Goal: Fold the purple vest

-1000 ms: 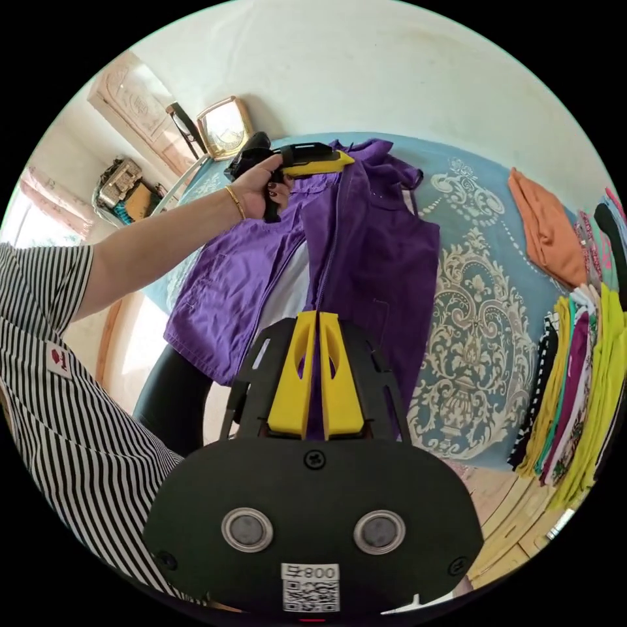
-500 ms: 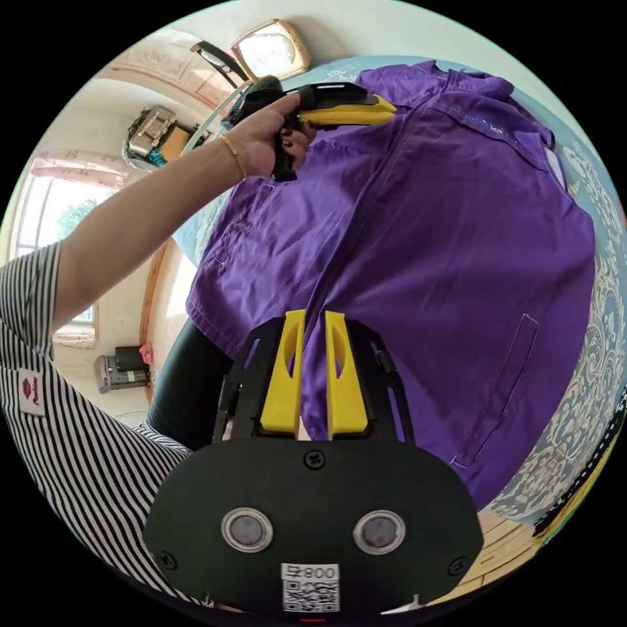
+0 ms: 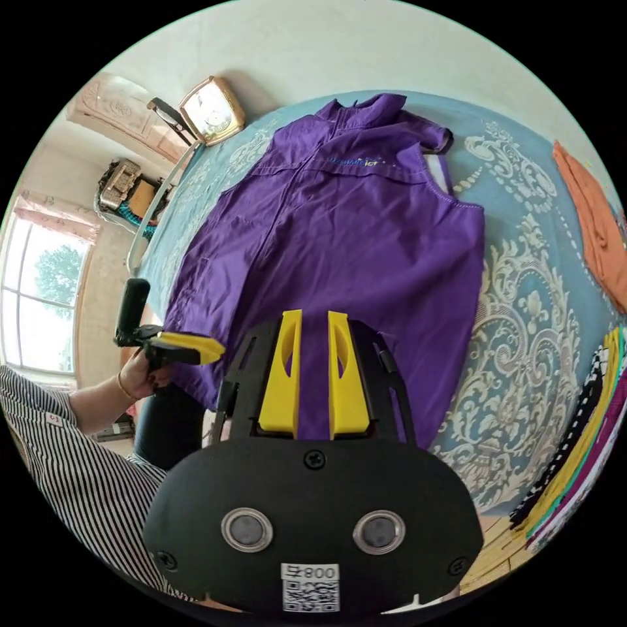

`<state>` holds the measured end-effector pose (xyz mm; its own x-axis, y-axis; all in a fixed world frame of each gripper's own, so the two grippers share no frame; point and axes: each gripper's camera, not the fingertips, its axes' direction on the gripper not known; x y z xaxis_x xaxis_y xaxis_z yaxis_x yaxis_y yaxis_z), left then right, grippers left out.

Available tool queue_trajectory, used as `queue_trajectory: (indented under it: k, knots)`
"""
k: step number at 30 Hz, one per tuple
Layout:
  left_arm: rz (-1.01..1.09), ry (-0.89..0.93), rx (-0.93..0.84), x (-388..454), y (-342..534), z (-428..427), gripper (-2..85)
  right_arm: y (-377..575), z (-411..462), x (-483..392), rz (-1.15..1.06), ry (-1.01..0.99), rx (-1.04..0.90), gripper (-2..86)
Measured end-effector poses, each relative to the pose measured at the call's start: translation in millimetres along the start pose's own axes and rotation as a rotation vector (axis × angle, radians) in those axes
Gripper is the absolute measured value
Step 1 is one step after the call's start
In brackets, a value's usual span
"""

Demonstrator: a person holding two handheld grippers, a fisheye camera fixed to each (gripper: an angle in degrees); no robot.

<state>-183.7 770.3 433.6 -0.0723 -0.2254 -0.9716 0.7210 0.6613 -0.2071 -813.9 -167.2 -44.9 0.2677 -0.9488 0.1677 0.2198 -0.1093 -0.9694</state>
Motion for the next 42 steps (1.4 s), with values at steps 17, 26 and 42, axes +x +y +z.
queue_trajectory:
  k: [17, 26, 42]
  knots:
    - [-0.016, 0.008, -0.024, 32, 43, 4, 1.3, -157, 39, 91, -0.135, 0.326, -0.061, 8.5]
    - [0.056, 0.016, 0.027, 70, 50, -10, 1.1, -180, 38, 112, -0.157, 0.381, -0.090, 1.2]
    - [0.059, -0.040, 0.124, 86, 71, -30, 5.1, -200, 44, 89, -0.144, 0.073, 0.124, 7.9]
